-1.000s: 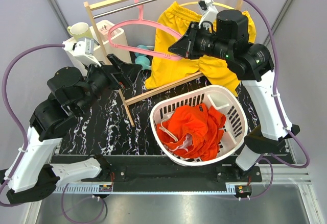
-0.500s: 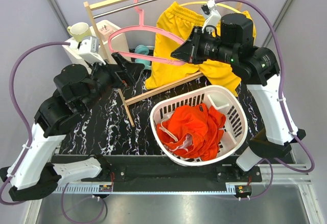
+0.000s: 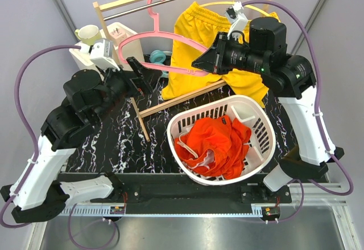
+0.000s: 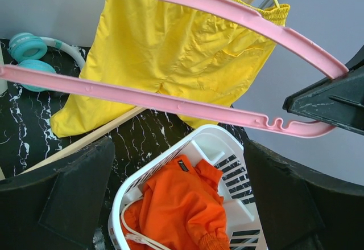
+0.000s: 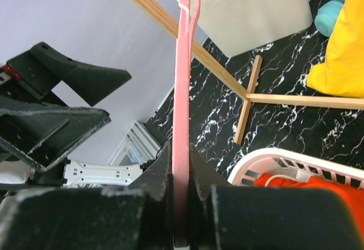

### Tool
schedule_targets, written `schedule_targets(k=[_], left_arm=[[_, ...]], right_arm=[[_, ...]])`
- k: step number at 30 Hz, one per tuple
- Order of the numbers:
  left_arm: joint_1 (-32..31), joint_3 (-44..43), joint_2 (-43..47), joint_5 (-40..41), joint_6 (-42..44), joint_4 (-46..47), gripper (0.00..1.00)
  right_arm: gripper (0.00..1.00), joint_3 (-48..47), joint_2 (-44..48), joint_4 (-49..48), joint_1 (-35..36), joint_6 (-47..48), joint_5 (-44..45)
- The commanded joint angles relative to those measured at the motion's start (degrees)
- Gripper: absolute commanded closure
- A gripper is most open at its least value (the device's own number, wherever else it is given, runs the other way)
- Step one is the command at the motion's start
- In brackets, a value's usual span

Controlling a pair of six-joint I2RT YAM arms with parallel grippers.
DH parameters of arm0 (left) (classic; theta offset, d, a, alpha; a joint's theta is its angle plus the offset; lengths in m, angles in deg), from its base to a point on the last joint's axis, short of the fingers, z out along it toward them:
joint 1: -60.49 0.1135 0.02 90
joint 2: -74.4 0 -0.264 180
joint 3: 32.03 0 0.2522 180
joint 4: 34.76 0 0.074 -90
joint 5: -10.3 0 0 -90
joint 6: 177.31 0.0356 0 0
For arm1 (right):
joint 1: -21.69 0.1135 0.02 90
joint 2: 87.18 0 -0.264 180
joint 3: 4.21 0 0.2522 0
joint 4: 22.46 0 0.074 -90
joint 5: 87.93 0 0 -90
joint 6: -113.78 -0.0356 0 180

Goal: Remove the shorts from the hanger

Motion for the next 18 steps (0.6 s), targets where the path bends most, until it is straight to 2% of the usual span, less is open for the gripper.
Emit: schedule_targets(k=[1, 7, 9, 12, 18], left_arm=[[0.69, -2.43, 0.18, 0.53, 0.90, 1.24, 0.01], [1.31, -2.78, -0.44, -0.09, 1.16, 1.24, 0.01], [1.48, -2.78, -0.44, -0.18, 1.34, 1.16, 0.01], [1.83, -2.78, -0.27, -0.09, 1.60, 1.24, 0.01], [2.19, -2.78, 0.96, 0.26, 1.69, 1.16, 0.01]], right_arm=[[1.00, 1.86, 3.41, -2.47, -0.21, -0.27, -3.09], [1.00, 7.57, 6.23, -5.18, -0.30, 1.48, -5.02], [1.00, 12.83, 7.89, -8.17, -0.21, 4.38, -8.70], [1.00, 22.15, 11.67, -15.38, -0.21, 9.21, -9.68], [1.00, 29.81, 13.52, -19.96, -0.30, 19.32, -9.25]])
